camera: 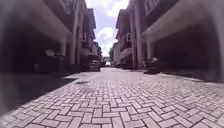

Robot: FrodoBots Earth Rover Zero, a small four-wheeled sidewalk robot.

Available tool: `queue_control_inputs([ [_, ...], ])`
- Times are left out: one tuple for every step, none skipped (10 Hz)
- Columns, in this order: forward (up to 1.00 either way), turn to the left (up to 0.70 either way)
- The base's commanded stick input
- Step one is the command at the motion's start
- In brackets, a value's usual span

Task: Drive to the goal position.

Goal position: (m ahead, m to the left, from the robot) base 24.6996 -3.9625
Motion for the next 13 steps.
queue_control_inputs([
  [0.50, 0.00],
  [0.50, 0.00],
  [0.50, 0.00],
  [0.50, 0.00],
  [0.50, 0.00],
  [0.50, 0.00],
  [0.50, 0.00],
  [0.50, 0.00],
  [0.50, 0.00],
  [0.50, 0.00],
  [0.50, 0.00],
  [0.50, 0.00],
  [0.50, 0.00],
])
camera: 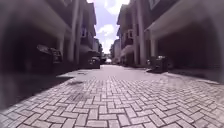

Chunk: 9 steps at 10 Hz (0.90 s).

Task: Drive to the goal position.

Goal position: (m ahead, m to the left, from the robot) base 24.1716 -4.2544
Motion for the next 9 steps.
queue_control_inputs([
  [0.50, 0.00],
  [0.50, 0.00],
  [0.50, 0.00],
  [0.50, 0.00],
  [0.50, 0.00],
  [0.50, 0.00],
  [0.50, 0.00],
  [0.50, 0.00],
  [0.50, 0.00],
])
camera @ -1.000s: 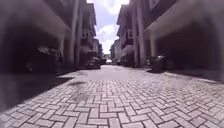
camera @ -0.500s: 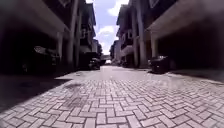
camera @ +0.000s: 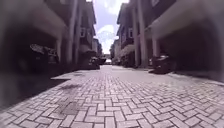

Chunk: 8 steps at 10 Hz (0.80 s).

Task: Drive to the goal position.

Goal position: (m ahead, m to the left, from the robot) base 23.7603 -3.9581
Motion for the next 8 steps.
queue_control_inputs([
  [0.50, 0.00],
  [0.50, 0.00],
  [0.50, 0.00],
  [0.50, 0.00],
  [0.50, 0.00],
  [0.50, 0.00],
  [0.50, 0.00],
  [0.50, 0.00],
])
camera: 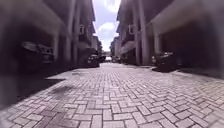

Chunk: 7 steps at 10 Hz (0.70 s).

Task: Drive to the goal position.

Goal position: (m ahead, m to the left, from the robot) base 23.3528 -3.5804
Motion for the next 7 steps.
queue_control_inputs([
  [0.50, 0.00],
  [0.50, 0.00],
  [0.50, 0.00],
  [0.50, 0.00],
  [0.50, 0.00],
  [0.50, 0.00],
  [0.50, 0.00],
])
